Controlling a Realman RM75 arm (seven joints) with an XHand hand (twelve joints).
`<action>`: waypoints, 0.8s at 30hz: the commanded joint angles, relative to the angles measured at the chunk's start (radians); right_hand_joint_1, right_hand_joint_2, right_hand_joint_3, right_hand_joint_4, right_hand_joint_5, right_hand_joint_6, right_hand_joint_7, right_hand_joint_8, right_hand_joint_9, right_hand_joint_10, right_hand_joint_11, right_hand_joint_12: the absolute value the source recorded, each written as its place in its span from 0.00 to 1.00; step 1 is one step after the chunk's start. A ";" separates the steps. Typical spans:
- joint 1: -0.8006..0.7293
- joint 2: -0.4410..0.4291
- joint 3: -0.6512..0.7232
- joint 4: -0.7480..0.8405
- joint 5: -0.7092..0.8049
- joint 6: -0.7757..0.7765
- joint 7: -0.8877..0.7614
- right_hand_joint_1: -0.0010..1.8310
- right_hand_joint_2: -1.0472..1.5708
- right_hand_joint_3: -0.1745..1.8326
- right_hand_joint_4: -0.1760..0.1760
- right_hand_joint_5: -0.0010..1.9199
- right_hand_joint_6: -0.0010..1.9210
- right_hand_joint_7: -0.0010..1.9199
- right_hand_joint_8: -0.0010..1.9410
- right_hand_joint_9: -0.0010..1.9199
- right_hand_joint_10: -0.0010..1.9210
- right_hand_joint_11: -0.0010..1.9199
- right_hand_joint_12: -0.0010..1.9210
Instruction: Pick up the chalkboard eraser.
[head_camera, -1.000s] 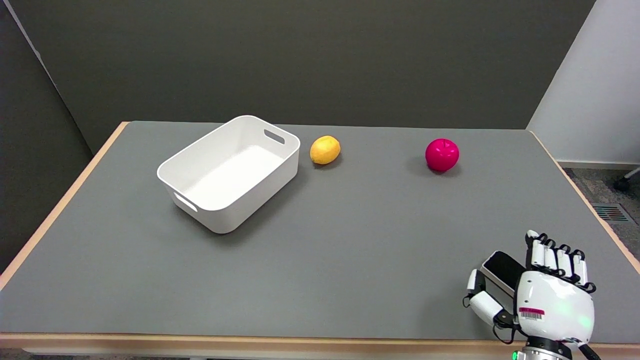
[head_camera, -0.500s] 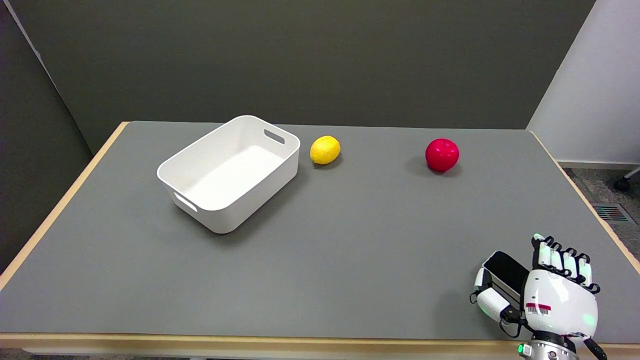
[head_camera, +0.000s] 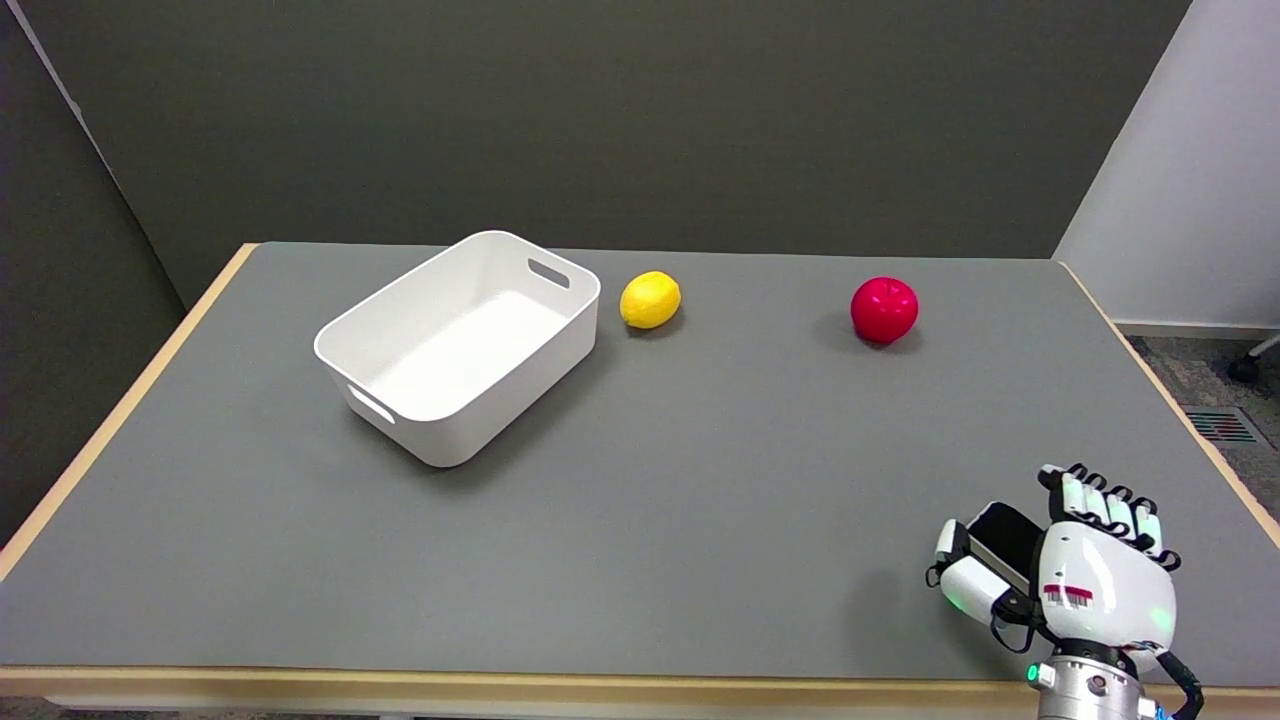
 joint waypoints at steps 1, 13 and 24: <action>-0.049 0.041 -0.030 0.174 0.067 -0.008 0.001 0.26 0.64 0.51 0.29 0.15 0.28 0.18 0.25 0.11 0.45 0.04 0.67; -0.038 0.068 -0.029 0.196 0.165 -0.037 0.001 0.26 0.64 0.50 0.29 0.15 0.27 0.18 0.24 0.10 0.45 0.04 0.67; 0.009 0.100 -0.020 0.190 0.278 -0.101 0.002 0.26 0.64 0.50 0.29 0.15 0.27 0.17 0.23 0.09 0.44 0.03 0.66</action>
